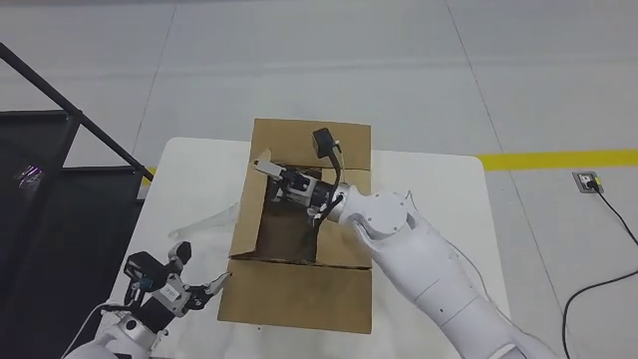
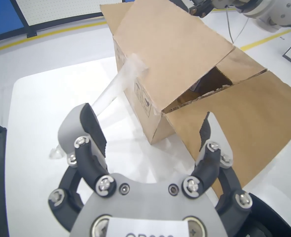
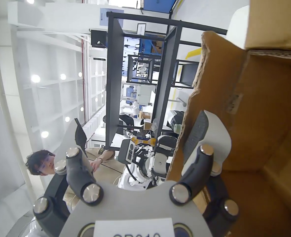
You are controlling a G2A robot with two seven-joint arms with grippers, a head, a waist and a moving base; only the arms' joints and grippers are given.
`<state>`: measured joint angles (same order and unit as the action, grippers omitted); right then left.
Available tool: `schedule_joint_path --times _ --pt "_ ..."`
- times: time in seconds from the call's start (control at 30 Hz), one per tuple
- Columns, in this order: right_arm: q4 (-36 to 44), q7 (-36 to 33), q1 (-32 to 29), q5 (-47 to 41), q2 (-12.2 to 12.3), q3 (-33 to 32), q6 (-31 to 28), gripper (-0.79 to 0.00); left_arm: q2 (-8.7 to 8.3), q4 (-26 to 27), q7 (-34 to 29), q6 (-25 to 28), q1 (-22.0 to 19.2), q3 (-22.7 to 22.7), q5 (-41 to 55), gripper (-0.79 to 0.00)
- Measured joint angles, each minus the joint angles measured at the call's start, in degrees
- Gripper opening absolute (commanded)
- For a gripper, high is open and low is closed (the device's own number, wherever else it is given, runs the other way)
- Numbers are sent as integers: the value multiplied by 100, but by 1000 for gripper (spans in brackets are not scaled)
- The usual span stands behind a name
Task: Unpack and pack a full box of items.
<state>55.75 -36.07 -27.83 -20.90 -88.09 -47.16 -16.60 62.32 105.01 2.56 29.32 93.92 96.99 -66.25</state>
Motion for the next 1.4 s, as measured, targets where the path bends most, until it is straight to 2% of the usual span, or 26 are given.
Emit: schedule_joint_path --times 0.27,0.47,0.53,0.63,0.77,0.97,1.17,1.4 --pt "177 -97 -53 -187 -133 85 -462 0 61 97 -275 -523 -360 -438 145 0" --pt "11 -680 24 -569 -239 162 -627 0 103 111 -334 -925 -525 -514 484 0" --pt "-99 -629 90 -451 -252 148 -725 0 106 110 -361 -961 -550 -512 508 0" --pt "-257 -241 236 266 -227 136 -732 0 103 86 -353 -914 -552 -469 509 0" --pt "-332 512 287 1530 -128 50 -344 0 87 30 -237 -740 -456 -333 448 0" --pt "-355 939 155 2467 16 -185 286 0 64 -82 -95 -471 -286 -126 422 0" --pt "-385 636 -2 2574 72 -310 652 0 55 -170 -133 -346 -233 -76 428 0" --pt "-669 185 -3 1929 -54 -266 345 0 48 -164 -218 -160 -246 -159 323 0"
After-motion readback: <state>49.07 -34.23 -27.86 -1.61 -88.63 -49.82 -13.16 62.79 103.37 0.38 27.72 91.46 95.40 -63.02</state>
